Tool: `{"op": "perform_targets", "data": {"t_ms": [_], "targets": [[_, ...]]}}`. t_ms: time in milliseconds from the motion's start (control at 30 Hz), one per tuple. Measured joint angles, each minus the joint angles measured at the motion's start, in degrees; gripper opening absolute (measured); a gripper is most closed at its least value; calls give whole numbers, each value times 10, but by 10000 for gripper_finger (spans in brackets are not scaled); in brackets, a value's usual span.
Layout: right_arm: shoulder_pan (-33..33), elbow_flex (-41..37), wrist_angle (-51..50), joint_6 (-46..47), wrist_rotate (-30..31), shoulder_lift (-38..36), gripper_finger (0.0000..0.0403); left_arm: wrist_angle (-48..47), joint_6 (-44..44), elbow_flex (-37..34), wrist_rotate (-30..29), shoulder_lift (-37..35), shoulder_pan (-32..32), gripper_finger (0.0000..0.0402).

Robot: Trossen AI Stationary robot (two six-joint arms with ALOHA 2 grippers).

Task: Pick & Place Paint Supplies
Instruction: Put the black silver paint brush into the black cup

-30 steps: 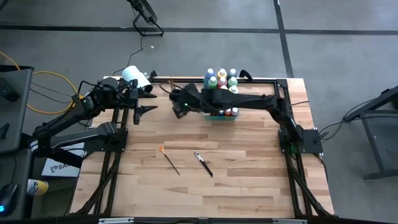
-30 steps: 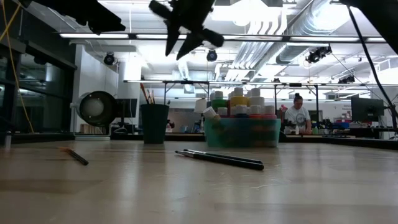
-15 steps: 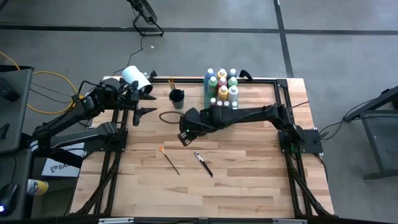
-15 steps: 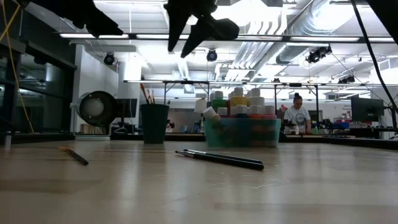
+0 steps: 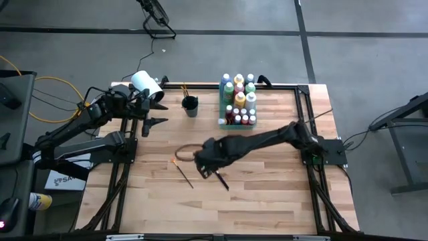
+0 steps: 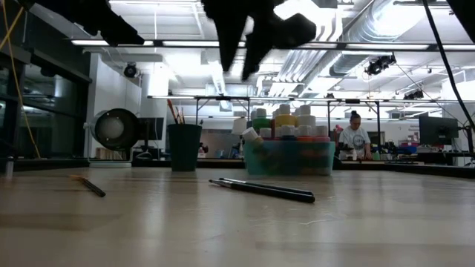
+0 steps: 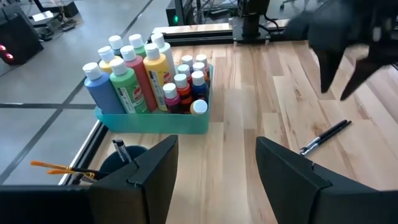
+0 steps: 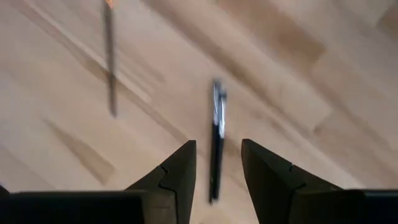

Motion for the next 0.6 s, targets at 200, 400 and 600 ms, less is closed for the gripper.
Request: {"op": "perform_targets", "data": {"t_ms": [200, 400, 600], "targets": [[16, 0, -25, 13, -52, 59, 121, -1, 0, 0, 1, 0, 0, 211], [13, 0, -28, 10, -88, 99, 121, -4, 13, 0, 5, 0, 0, 211], [9, 0, -24, 1, -90, 114, 121, -8, 13, 0, 5, 0, 0, 211]]}}
